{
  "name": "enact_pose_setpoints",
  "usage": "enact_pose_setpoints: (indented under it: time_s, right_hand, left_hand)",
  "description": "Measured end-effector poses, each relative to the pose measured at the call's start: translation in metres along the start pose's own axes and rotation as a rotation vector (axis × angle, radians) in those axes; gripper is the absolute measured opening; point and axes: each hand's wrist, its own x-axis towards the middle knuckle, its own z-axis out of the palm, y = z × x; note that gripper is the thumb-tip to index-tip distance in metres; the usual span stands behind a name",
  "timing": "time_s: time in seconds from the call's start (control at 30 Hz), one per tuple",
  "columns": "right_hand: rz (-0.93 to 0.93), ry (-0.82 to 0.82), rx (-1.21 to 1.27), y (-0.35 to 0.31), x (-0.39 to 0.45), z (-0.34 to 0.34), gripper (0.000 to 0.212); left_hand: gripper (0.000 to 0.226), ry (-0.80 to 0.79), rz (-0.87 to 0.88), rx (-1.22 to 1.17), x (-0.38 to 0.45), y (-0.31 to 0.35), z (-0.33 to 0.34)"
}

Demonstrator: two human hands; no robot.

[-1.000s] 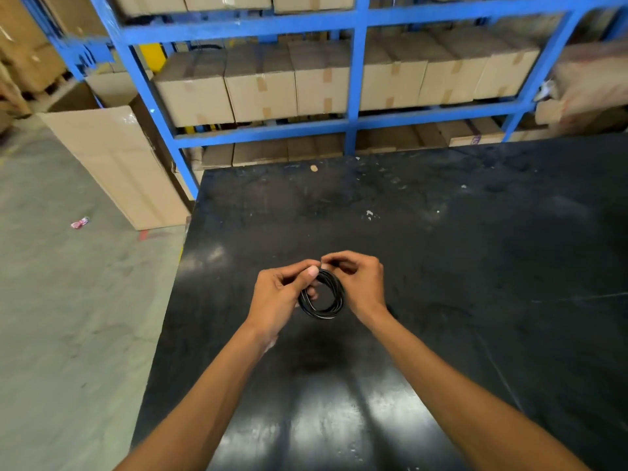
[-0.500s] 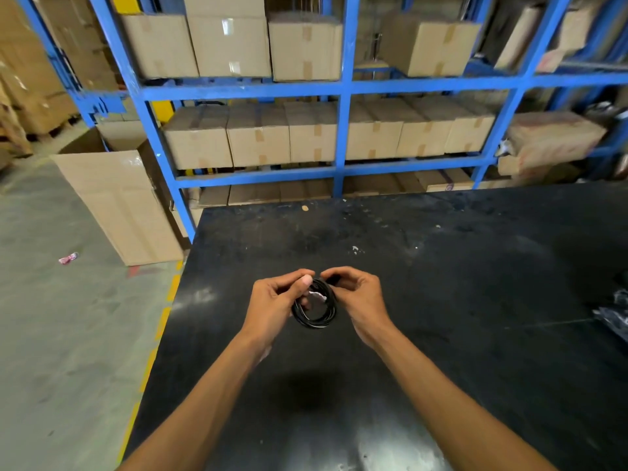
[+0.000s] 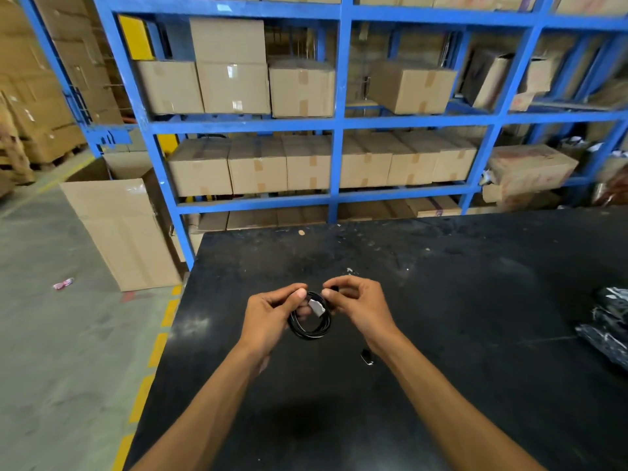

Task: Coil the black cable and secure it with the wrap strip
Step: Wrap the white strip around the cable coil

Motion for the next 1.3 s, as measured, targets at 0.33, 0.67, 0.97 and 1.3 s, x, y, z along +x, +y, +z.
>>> enact_pose_setpoints:
  time_s: [0.33, 0.67, 0.97, 1.3]
  right_hand:
    - [-0.364, -0.023, -0.338, -0.017, -0.022, -0.003, 0.025]
    - [-0.554, -0.059, -0.652, -0.029, -0.038, 0.0, 0.017]
    - [-0.412, 0.045, -0.64, -0.027, -0.041, 0.008, 0.02]
    - [-0.33, 0.012, -0.684, -0.022, -0.039, 0.013, 0.012]
  left_hand:
    - [0.008, 0.051, 0.074, 0.071, -0.006, 0.014, 0.001]
    - [0.007, 0.069, 0.153, 0.222, -0.017, 0.018, 0.006]
    - [0.01, 0.124, 0.172, 0.22, -0.023, 0.02, 0.011]
    - [0.012, 0.1, 0.214, 0.348, -0.025, 0.014, 0.001]
